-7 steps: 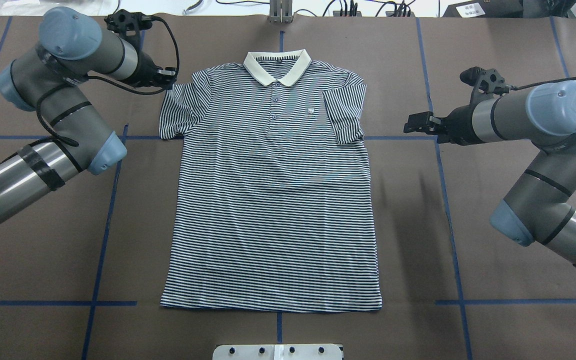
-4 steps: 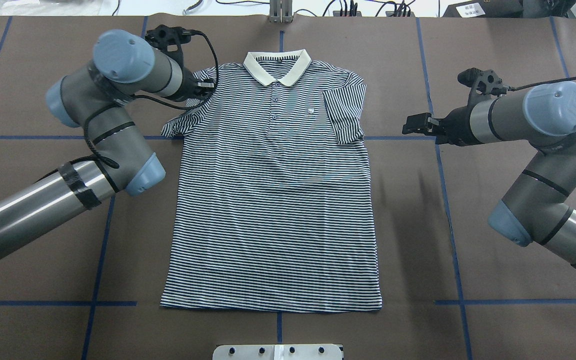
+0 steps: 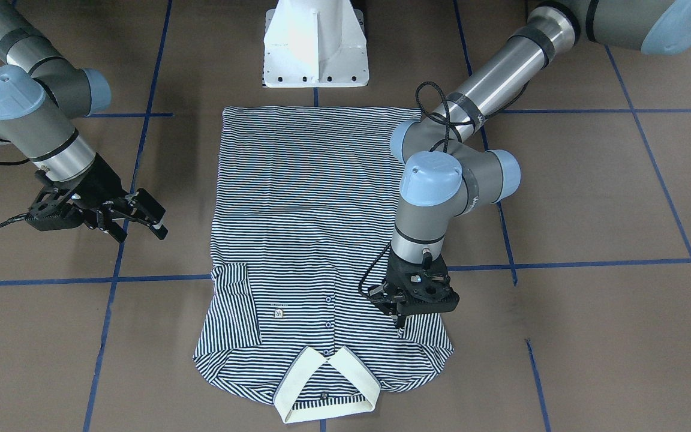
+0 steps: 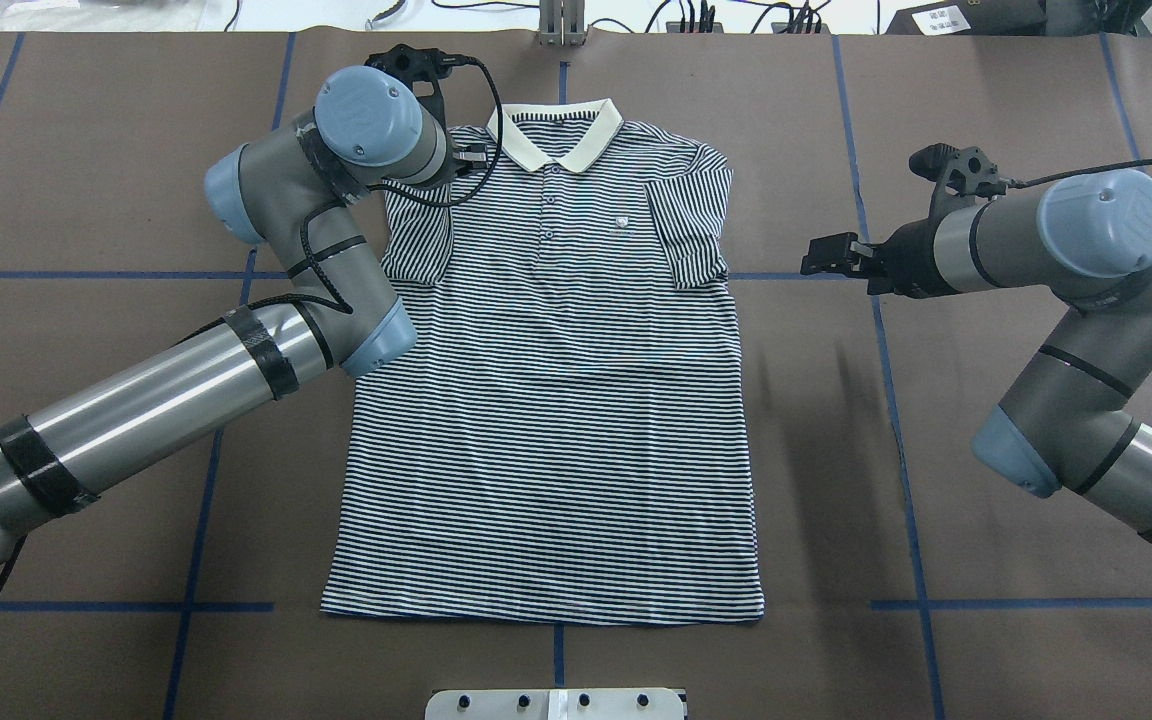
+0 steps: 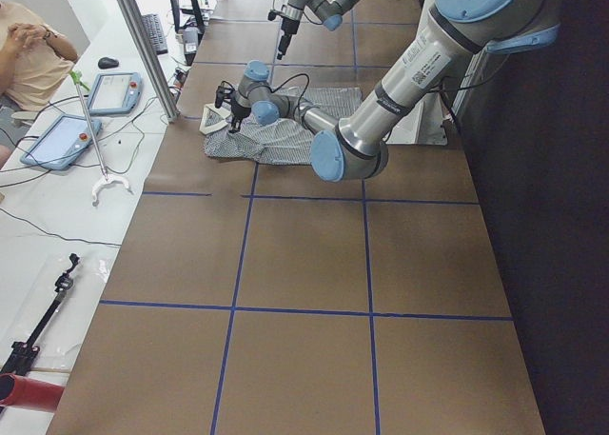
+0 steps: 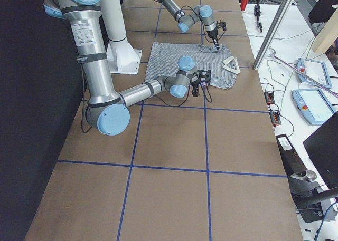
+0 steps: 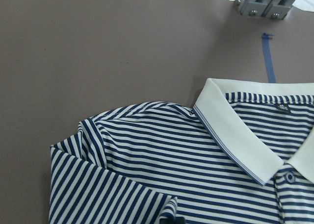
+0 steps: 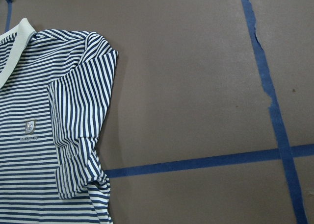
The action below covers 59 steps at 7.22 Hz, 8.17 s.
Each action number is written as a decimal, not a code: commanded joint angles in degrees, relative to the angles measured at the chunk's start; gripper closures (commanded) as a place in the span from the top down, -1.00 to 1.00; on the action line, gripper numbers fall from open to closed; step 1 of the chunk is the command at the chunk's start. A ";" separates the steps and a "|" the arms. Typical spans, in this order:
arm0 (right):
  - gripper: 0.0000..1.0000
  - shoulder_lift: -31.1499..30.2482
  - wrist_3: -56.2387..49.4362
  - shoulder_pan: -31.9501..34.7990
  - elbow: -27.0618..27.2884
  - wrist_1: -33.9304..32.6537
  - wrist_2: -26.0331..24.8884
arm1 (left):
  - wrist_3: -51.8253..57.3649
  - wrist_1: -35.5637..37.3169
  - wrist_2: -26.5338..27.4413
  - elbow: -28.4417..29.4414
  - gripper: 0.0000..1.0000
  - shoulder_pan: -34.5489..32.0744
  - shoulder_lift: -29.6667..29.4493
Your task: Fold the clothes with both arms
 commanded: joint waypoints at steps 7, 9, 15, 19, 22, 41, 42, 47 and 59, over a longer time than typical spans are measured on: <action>1.00 4.73 13.61 -4.20 0.94 -1.58 0.09 | -0.40 -0.34 -7.10 -32.22 0.43 0.33 19.27; 1.00 4.14 22.98 -15.05 8.71 -11.72 -10.37 | -0.57 -0.34 -13.54 -39.59 0.43 0.16 25.91; 0.56 -3.86 54.53 -44.01 24.50 -36.81 -34.63 | -0.66 -0.43 -13.56 -39.53 0.53 0.16 26.73; 0.34 -5.27 56.51 -44.21 24.67 -37.09 -34.45 | -3.38 -0.43 -13.56 -39.44 0.54 0.33 26.64; -0.90 -6.06 56.60 -45.18 24.67 -37.09 -34.45 | -3.56 -0.43 -13.56 -40.14 0.54 0.07 26.73; -1.00 -7.91 56.51 -45.53 30.03 -37.00 -34.81 | -35.64 24.80 11.49 -59.13 0.33 36.46 42.90; -1.00 -7.82 56.51 -45.62 30.03 -37.00 -34.81 | -35.64 24.71 11.31 -59.30 0.33 36.46 42.90; -1.00 -7.82 56.51 -45.53 30.03 -37.00 -34.81 | -35.55 25.15 9.73 -59.21 -0.40 36.54 43.07; -1.00 -15.47 55.55 -48.10 38.47 -36.83 -36.82 | -40.92 27.86 4.55 -74.39 -1.00 39.89 42.46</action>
